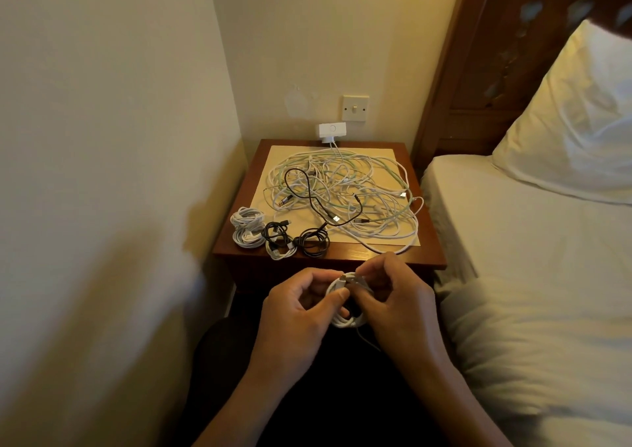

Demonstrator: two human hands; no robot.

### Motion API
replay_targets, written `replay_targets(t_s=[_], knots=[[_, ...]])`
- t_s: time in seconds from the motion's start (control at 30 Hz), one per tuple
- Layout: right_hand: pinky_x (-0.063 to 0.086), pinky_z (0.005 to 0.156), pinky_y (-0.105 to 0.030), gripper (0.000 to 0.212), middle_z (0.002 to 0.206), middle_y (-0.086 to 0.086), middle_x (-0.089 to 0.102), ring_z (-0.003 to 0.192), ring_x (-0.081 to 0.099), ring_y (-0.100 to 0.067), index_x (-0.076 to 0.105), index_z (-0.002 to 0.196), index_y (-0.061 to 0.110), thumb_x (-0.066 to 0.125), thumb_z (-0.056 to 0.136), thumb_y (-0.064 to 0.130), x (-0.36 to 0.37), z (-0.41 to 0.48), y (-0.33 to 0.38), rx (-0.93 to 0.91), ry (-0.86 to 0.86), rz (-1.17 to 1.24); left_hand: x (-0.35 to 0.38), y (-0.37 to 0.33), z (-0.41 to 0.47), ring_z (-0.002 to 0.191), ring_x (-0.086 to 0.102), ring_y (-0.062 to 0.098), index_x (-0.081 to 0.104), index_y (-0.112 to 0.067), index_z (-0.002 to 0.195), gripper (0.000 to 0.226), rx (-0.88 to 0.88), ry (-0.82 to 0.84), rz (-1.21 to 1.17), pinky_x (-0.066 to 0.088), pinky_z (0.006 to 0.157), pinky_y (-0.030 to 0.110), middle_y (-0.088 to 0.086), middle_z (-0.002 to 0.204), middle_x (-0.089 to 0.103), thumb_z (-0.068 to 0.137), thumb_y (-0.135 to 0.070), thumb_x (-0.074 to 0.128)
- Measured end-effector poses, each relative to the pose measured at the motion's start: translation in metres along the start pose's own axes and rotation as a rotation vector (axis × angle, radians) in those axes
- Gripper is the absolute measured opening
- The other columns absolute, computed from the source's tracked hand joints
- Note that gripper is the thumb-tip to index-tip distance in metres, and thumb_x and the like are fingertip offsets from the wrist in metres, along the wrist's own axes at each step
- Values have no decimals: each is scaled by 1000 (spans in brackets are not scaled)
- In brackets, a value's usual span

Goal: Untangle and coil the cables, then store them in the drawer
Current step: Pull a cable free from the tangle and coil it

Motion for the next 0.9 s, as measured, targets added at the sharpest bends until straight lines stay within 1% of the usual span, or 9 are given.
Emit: replay_targets(t_s=[0.1, 0.23, 0.37, 0.43, 0.5, 0.53, 0.67, 0.83, 0.9], knots=[[57, 70, -22, 29, 92, 14, 68, 86, 69, -6, 67, 95, 34, 84, 84, 14, 0, 1, 0, 16, 31, 68, -9, 9, 7, 88, 75, 16, 78, -26, 106, 20, -10, -64, -19, 59, 77, 30, 0, 94, 78, 91, -13, 75], [62, 80, -30, 27, 105, 6, 73, 96, 73, -10, 70, 104, 31, 83, 85, 17, 8, -1, -7, 111, 137, 267, -6, 10, 10, 92, 75, 13, 77, -21, 106, 19, 0, -83, -81, 57, 75, 23, -1, 98, 78, 91, -10, 74], [61, 92, -39, 28, 114, 4, 74, 107, 72, -12, 69, 118, 31, 75, 92, 22, 10, 2, -24, 235, 124, 436, -5, 14, 16, 87, 76, 28, 74, -13, 106, 17, -45, -132, -248, 61, 81, 38, 10, 95, 78, 92, -4, 70], [60, 93, -39, 28, 115, 7, 75, 108, 72, -10, 69, 122, 33, 71, 94, 29, 10, 5, -29, 256, 147, 391, -7, 18, 20, 88, 76, 29, 73, -11, 108, 17, -71, -168, -280, 62, 81, 38, 11, 96, 78, 93, -3, 69], [62, 89, -37, 22, 109, 8, 77, 102, 73, -9, 73, 118, 31, 68, 98, 23, 11, 9, -30, 233, 191, 324, -7, 20, 22, 89, 77, 27, 73, -12, 107, 15, -85, -169, -258, 61, 81, 38, 9, 95, 78, 93, -6, 70], [62, 86, -36, 21, 105, 9, 78, 98, 74, -9, 75, 115, 30, 67, 98, 20, 9, 12, -31, 222, 196, 299, -9, 21, 23, 89, 77, 23, 75, -16, 104, 13, -70, -166, -195, 61, 81, 37, 6, 93, 78, 93, -10, 72], [62, 86, -31, 22, 100, 11, 79, 95, 74, -5, 79, 113, 25, 73, 93, 15, 6, 23, -41, 210, 217, 199, -18, 13, 28, 79, 72, -1, 77, -30, 97, 11, 52, -150, 280, 52, 65, 11, -11, 84, 77, 90, -22, 76], [61, 86, -29, 22, 99, 12, 79, 94, 74, -5, 78, 112, 25, 75, 92, 17, 8, 34, -55, 233, 256, 174, -16, 41, 43, 87, 75, 17, 80, -16, 102, 14, -215, -29, -121, 59, 74, 27, 6, 96, 79, 91, -11, 73], [61, 84, -30, 20, 96, 11, 79, 91, 75, -6, 78, 110, 26, 76, 91, 19, 12, 39, -62, 258, 272, 154, -19, 50, 49, 90, 75, 11, 79, -23, 104, 15, -165, -59, 34, 60, 80, 30, -2, 97, 79, 92, -16, 73]])
Point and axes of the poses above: each hand's wrist, its own z-axis towards the middle knuckle, its own x-axis out of the palm, y = z × x, the point moved 7 cm from there along z, towards the middle knuckle
